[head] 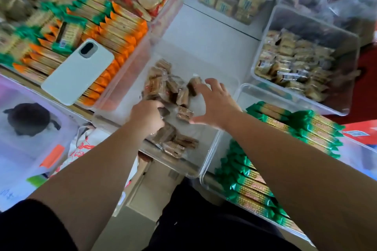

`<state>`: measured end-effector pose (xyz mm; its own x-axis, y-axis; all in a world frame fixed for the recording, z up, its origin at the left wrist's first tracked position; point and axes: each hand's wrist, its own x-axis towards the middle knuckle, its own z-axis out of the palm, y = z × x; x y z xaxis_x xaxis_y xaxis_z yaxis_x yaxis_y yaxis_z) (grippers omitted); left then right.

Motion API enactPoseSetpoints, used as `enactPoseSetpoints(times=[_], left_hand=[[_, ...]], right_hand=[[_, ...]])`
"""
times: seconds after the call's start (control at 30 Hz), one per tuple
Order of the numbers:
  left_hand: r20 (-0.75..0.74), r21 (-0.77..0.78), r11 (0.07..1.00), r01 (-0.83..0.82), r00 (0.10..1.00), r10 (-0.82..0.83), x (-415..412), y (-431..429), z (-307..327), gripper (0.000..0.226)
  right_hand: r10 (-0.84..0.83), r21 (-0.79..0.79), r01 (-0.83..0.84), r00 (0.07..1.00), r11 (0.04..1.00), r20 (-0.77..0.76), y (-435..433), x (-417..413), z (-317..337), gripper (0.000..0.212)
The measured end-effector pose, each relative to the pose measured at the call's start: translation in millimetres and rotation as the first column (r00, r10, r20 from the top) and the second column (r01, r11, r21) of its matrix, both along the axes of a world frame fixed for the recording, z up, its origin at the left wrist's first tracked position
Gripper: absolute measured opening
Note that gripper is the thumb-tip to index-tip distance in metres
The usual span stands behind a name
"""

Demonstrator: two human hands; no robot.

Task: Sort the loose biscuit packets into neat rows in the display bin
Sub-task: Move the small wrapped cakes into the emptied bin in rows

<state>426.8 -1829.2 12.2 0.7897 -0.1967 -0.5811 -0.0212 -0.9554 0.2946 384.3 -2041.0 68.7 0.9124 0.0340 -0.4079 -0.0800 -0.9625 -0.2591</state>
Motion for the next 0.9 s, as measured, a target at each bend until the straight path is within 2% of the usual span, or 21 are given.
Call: enactPoseSetpoints(times=[0.1,0.23,0.33,0.47,0.57,0.63,0.7,0.77,0.9], left_hand=[[0.026,-0.044,0.999,-0.003,1.0,0.004,0,13,14,0.07],[0.047,-0.181,0.983,-0.044,0.997,0.053,0,32,32,0.069],[0.096,-0.326,0.937,-0.129,0.981,0.168,2,46,50,0.066],[0.157,-0.446,0.868,-0.218,0.936,0.315,-4,64,66,0.064],[0.171,-0.483,0.842,-0.239,0.918,0.359,-12,72,68,0.063],[0.108,-0.556,0.768,-0.318,0.888,0.446,-18,74,69,0.061],[-0.067,-0.678,0.583,-0.447,0.828,0.557,-24,72,69,0.059],[-0.222,-0.738,0.407,-0.539,0.763,0.607,-28,69,68,0.057],[-0.289,-0.761,0.316,-0.567,0.732,0.617,-39,59,68,0.057]], right_hand=[[-0.092,0.109,0.109,0.984,0.988,-0.153,13,22,-16,0.136],[-0.075,0.06,0.093,0.965,0.994,-0.251,27,42,-42,0.149],[-0.126,-0.054,0.118,0.974,0.992,-0.189,39,45,-52,0.13],[-0.157,-0.047,0.153,0.984,0.987,-0.088,45,49,-57,0.089],[-0.133,-0.041,0.131,0.989,0.991,-0.068,43,49,-61,0.088],[-0.115,-0.038,0.112,0.99,0.993,-0.079,42,49,-65,0.095],[-0.111,-0.026,0.108,0.987,0.994,-0.114,40,48,-67,0.101],[-0.138,-0.004,0.139,0.983,0.99,-0.124,38,49,-63,0.096],[-0.169,0.109,0.176,0.983,0.978,-0.07,29,41,-33,0.086]])
